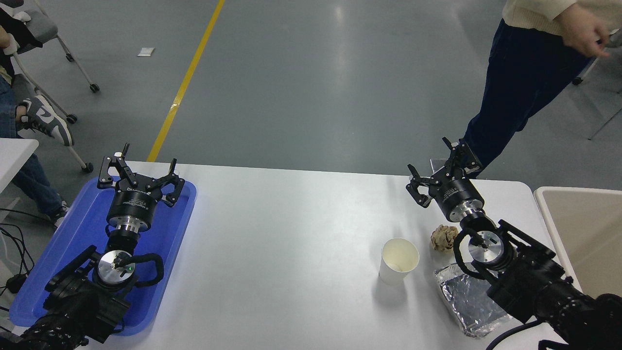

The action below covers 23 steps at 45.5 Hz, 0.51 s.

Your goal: Pick up paper cup place in dustbin

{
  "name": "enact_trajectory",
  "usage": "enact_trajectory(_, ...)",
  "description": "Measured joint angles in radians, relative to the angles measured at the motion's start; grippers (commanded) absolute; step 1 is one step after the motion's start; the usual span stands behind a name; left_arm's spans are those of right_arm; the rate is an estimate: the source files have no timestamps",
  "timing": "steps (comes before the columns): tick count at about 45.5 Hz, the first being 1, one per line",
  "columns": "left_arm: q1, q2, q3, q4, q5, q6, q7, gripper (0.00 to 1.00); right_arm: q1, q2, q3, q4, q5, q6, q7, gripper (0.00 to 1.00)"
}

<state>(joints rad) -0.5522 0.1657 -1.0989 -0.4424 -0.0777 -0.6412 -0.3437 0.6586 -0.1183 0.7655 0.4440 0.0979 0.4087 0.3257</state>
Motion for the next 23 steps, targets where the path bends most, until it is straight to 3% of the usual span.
enact_trajectory(23, 0.001, 0.0, 0.0, 0.0, 0.001, 0.0, 0.0, 1.0, 0.001, 0.004, -0.005, 0.004, -0.006, 0.0, 0.0, 1.0)
